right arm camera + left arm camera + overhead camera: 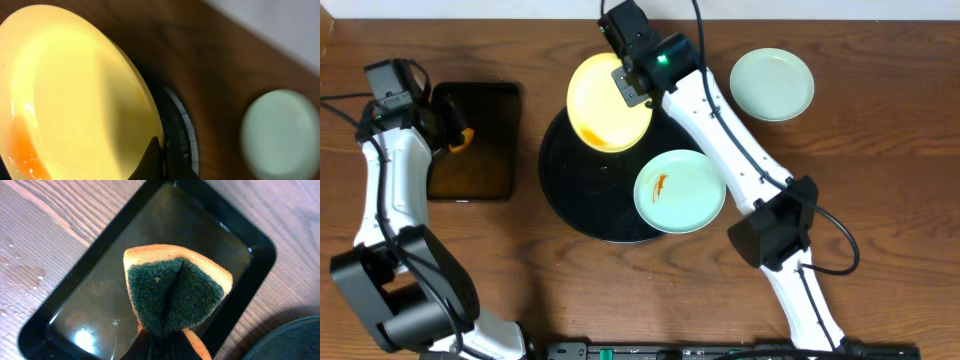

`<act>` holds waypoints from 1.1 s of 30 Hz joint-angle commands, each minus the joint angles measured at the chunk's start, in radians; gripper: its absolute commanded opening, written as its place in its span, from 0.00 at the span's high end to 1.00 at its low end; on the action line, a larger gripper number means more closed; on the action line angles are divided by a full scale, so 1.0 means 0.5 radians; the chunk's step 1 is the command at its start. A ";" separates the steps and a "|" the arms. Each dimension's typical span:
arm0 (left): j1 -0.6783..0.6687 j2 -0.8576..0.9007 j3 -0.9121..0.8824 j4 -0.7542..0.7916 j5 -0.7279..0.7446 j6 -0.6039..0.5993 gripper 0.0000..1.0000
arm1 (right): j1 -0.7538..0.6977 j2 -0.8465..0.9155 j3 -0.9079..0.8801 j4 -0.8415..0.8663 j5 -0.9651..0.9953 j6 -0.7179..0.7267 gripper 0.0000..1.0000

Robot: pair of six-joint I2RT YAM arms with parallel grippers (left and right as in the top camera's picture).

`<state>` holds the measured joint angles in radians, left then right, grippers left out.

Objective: Clean dirty plates on tray and stack at the side

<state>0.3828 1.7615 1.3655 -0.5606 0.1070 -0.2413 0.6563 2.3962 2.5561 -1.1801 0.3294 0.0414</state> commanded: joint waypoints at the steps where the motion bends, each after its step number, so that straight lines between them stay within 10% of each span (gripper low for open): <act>1: 0.047 0.098 -0.009 0.004 0.138 0.046 0.93 | 0.192 -0.069 0.083 -0.001 0.529 -0.307 0.99; 16: 0.063 0.177 -0.010 -0.007 0.139 0.046 0.93 | 0.655 -0.069 0.085 0.542 1.733 -1.100 0.99; 33: 0.063 0.177 -0.010 -0.013 0.139 0.039 0.93 | 0.685 -0.069 0.085 0.633 1.801 -1.249 0.99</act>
<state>0.4099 1.8530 1.3651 -0.5652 0.1707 -0.2344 0.9939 2.3943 2.5759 -0.8730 1.1919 -0.5888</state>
